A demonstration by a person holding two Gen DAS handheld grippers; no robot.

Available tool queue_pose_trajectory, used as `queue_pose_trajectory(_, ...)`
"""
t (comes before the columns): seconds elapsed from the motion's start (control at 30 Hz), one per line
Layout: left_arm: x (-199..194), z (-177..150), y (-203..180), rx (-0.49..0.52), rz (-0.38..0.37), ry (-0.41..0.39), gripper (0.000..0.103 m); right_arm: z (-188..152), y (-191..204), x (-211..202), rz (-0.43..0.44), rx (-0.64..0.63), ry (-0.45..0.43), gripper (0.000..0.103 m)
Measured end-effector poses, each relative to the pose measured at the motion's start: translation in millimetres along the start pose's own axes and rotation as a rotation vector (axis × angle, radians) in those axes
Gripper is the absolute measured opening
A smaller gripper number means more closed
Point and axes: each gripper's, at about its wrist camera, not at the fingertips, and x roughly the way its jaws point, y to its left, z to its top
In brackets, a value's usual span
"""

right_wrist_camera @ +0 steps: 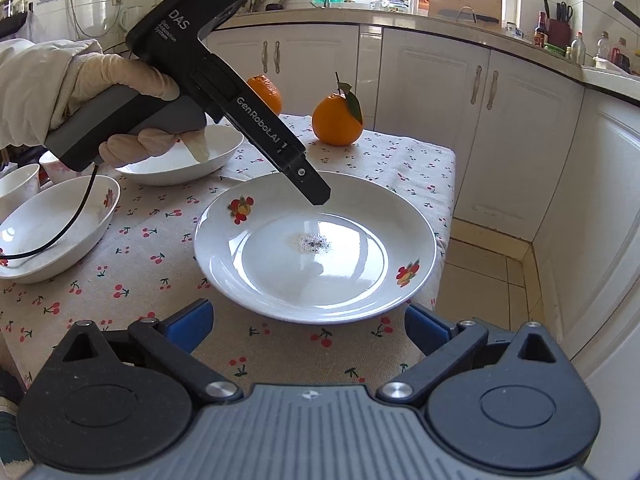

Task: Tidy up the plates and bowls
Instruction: 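Lift the stained plate with the left gripper and carry it across the table, then lower the stained plate onto the cloth and open the left gripper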

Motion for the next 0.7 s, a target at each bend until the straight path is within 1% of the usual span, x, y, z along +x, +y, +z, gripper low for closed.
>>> queue_pose_trajectory(0.1,-23.0,-7.4,-5.8,-0.015,0.02,-0.023,0.078,0.2,9.5,-11.4,-0.013,0.023,-0.024,0.103)
queue_pose_trajectory(0.23,-53.7,-22.0,-21.0,0.009,0.082,-0.053,0.08,3.5,22.1,-25.0,-0.024,0.053,-0.068,0.103)
queue_pose_trajectory(0.37,-84.2,-43.9,-35.6,0.019,0.117,-0.101,0.08,5.1,34.1,-33.4,-0.021,0.074,-0.089,0.103)
queue_pose_trajectory(0.43,-98.0,-56.8,-41.4,0.018,0.123,-0.126,0.081,4.7,41.4,-36.5,-0.014,0.067,-0.093,0.103)
queue_pose_trajectory(0.53,-114.5,-76.8,-50.7,0.024,0.157,-0.152,0.089,3.5,52.4,-41.7,-0.011,0.042,-0.093,0.103)
queue_pose_trajectory(0.6,-124.3,-89.8,-56.4,0.043,0.172,-0.165,0.09,2.4,59.2,-45.4,-0.007,0.022,-0.098,0.103)
queue_pose_trajectory(0.7,-136.8,-108.4,-63.4,0.064,0.218,-0.191,0.09,-0.5,68.2,-49.4,0.008,0.008,-0.103,0.103)
